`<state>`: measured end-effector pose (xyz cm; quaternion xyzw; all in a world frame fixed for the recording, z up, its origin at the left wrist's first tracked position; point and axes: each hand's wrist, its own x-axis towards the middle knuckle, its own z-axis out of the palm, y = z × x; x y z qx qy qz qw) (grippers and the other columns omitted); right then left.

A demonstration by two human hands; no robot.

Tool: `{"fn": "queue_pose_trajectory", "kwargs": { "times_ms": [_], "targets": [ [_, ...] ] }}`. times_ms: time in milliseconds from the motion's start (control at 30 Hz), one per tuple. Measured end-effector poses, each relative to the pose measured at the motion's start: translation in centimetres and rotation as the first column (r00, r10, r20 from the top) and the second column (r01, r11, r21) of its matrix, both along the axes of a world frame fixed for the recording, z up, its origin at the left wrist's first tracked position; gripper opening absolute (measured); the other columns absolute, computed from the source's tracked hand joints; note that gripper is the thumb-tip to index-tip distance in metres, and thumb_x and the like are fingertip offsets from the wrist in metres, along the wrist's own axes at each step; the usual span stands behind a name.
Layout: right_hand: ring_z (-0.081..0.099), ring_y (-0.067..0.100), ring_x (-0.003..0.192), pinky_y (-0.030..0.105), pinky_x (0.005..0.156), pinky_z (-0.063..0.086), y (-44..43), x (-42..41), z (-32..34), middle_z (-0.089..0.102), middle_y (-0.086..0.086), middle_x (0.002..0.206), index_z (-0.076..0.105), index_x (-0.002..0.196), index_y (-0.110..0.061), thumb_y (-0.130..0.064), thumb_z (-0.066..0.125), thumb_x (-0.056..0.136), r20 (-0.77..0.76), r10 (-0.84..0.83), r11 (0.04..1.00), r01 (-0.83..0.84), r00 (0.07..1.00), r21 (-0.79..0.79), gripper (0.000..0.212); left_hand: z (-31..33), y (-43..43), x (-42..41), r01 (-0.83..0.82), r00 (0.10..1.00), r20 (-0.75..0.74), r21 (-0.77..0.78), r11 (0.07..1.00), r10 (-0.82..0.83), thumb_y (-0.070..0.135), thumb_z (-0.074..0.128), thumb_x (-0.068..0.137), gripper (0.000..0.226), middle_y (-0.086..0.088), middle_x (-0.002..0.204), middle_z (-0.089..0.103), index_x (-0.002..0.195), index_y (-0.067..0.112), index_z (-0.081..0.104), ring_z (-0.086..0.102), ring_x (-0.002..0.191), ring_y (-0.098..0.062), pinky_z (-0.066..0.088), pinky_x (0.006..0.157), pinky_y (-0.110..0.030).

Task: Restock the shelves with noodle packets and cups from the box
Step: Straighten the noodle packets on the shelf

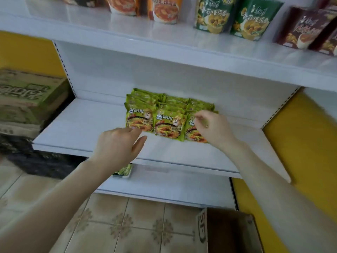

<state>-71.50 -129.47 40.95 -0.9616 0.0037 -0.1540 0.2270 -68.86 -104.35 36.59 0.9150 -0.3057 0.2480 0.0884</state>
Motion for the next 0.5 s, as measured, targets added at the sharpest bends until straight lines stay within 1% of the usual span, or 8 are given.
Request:
{"fn": "queue_pose_trajectory", "kwargs": {
  "times_ms": [133, 233, 300, 367, 433, 500],
  "targets": [
    [0.062, 0.024, 0.103, 0.033, 0.085, 0.048, 2.1, 3.2, -3.1, 0.068, 0.007, 0.109, 0.064, 0.111, -0.008, -0.018, 0.052, 0.091, -0.069, 0.021, 1.0, -0.022, 0.997, -0.017, 0.025, -3.1, 3.1, 1.7, -0.11, 0.989, -0.098, 0.006, 0.994, 0.11, 0.038, 0.035, 0.085, 0.047, -0.003, 0.044, 0.051, 0.065, 0.008, 0.065, 0.05, 0.036, -0.026, 0.018, 0.042, -0.012],
    [0.062, 0.024, 0.104, 0.035, 0.087, 0.049, 3.6, 6.4, -5.4, 0.067, 0.008, 0.112, 0.062, 0.114, -0.008, -0.019, 0.052, 0.091, -0.115, 0.032, 0.999, -0.037, 0.993, -0.039, 0.027, -5.0, 5.1, 4.2, -0.147, 0.978, -0.143, 0.03, 0.989, 0.15, 0.038, 0.034, 0.085, 0.048, -0.002, 0.041, 0.047, 0.064, 0.007, 0.064, 0.046, 0.033, -0.026, 0.024, 0.04, -0.014],
    [0.062, 0.025, 0.105, 0.038, 0.087, 0.05, 4.6, 8.5, -7.0, 0.066, 0.009, 0.114, 0.061, 0.115, -0.008, -0.019, 0.052, 0.091, -0.148, 0.029, 0.998, -0.036, 0.989, -0.049, 0.028, -6.2, 6.2, 6.4, -0.152, 0.974, -0.163, 0.056, 0.987, 0.159, 0.037, 0.034, 0.085, 0.048, -0.003, 0.041, 0.047, 0.063, 0.007, 0.064, 0.044, 0.031, -0.025, 0.02, 0.041, -0.013],
    [0.06, 0.024, 0.107, 0.036, 0.089, 0.049, 5.4, 10.6, -8.6, 0.064, 0.008, 0.118, 0.059, 0.119, -0.009, -0.021, 0.052, 0.092, -0.179, 0.003, 0.998, -0.013, 0.984, -0.054, 0.031, -7.3, 7.0, 9.1, -0.157, 0.97, -0.177, 0.071, 0.985, 0.167, 0.037, 0.034, 0.084, 0.048, -0.002, 0.041, 0.047, 0.062, 0.007, 0.064, 0.044, 0.03, -0.025, 0.013, 0.045, -0.01],
    [0.058, 0.024, 0.109, 0.035, 0.09, 0.046, 6.3, 12.6, -10.5, 0.063, 0.007, 0.119, 0.058, 0.121, -0.009, -0.022, 0.052, 0.092, -0.204, -0.014, 0.998, 0.001, 0.979, -0.066, 0.032, -8.8, 7.5, 11.8, -0.156, 0.965, -0.2, 0.071, 0.985, 0.167, 0.039, 0.033, 0.084, 0.049, -0.002, 0.041, 0.048, 0.063, 0.007, 0.064, 0.044, 0.03, -0.025, 0.013, 0.047, -0.009],
    [0.056, 0.024, 0.112, 0.037, 0.091, 0.046, 6.9, 14.6, -12.5, 0.062, 0.008, 0.119, 0.057, 0.121, -0.008, -0.022, 0.051, 0.092, -0.218, -0.022, 0.997, 0.005, 0.976, -0.077, 0.033, -10.6, 7.7, 14.2, -0.145, 0.964, -0.213, 0.078, 0.986, 0.158, 0.04, 0.035, 0.085, 0.049, -0.003, 0.042, 0.049, 0.066, 0.005, 0.064, 0.046, 0.031, -0.025, 0.015, 0.046, -0.009]
  ]
}}
